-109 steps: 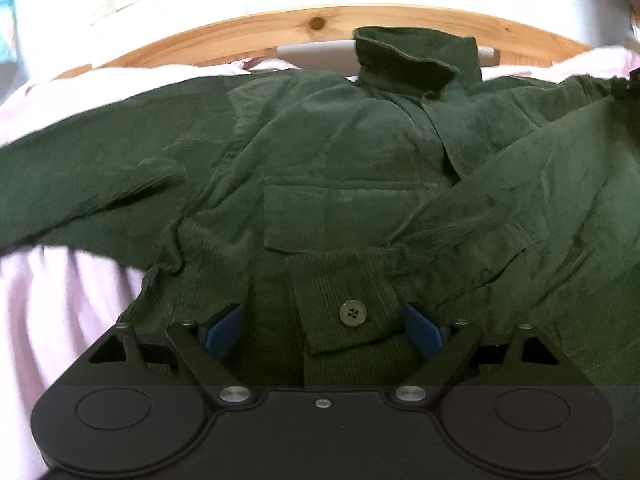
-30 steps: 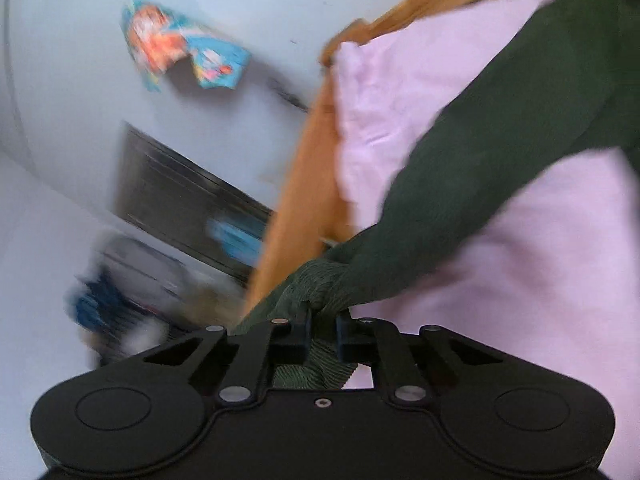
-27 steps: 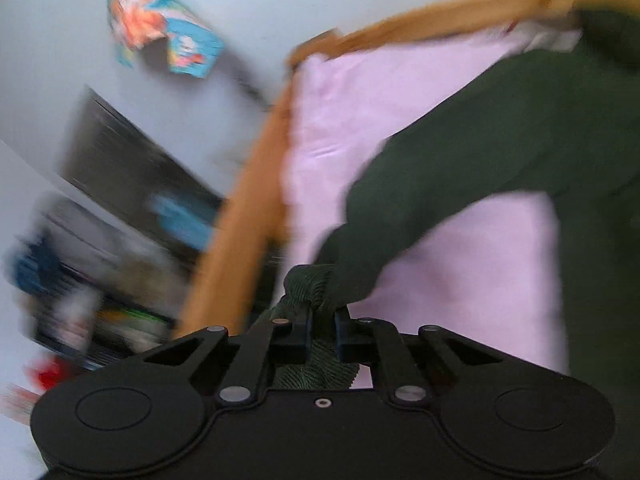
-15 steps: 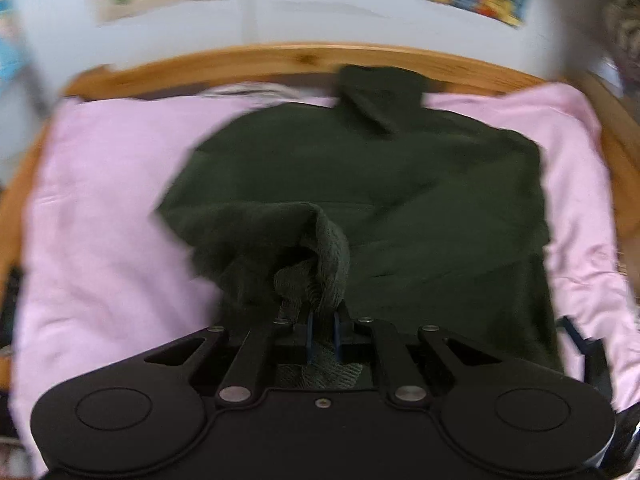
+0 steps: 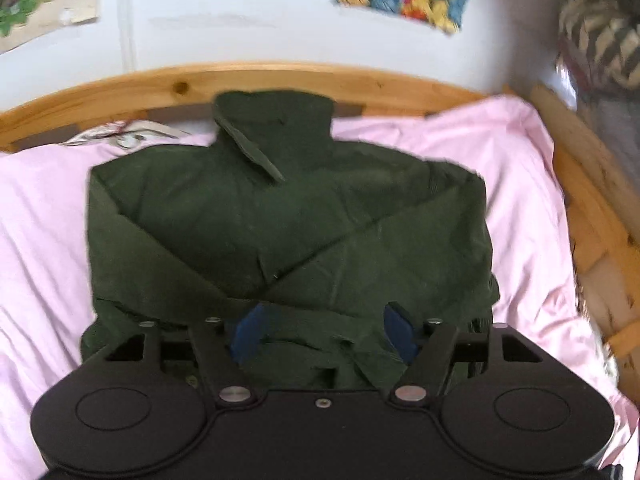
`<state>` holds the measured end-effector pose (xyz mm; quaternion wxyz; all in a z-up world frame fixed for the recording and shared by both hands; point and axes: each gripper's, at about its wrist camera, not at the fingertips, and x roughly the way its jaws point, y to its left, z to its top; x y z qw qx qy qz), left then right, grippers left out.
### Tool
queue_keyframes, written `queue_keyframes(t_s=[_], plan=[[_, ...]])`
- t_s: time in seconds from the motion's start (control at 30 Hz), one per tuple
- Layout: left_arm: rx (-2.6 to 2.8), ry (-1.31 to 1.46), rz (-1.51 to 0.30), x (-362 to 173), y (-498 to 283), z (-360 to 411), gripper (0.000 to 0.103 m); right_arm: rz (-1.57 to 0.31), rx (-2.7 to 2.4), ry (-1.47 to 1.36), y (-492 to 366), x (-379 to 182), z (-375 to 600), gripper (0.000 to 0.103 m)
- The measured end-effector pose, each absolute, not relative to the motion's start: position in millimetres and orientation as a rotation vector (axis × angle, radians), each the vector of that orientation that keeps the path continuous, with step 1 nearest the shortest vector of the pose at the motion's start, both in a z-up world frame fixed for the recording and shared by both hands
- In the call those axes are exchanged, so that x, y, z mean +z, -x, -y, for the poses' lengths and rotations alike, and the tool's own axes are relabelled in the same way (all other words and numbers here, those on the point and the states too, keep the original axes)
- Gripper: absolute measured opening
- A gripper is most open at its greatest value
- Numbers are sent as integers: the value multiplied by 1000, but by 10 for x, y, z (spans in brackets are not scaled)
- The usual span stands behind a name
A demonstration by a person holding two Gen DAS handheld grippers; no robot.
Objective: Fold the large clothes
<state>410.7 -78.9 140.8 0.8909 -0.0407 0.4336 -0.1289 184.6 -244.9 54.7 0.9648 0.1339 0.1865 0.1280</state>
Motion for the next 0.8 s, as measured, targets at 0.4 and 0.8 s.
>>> queue_keyframes(t_s=[0.4, 0.8], plan=[[93, -5, -819, 1158, -3748, -724, 86, -516, 226, -422, -2107, 336, 2494, 88], [-3, 28, -773, 564, -4564, -782, 86, -675, 187, -445, -2708, 73, 2417, 47]])
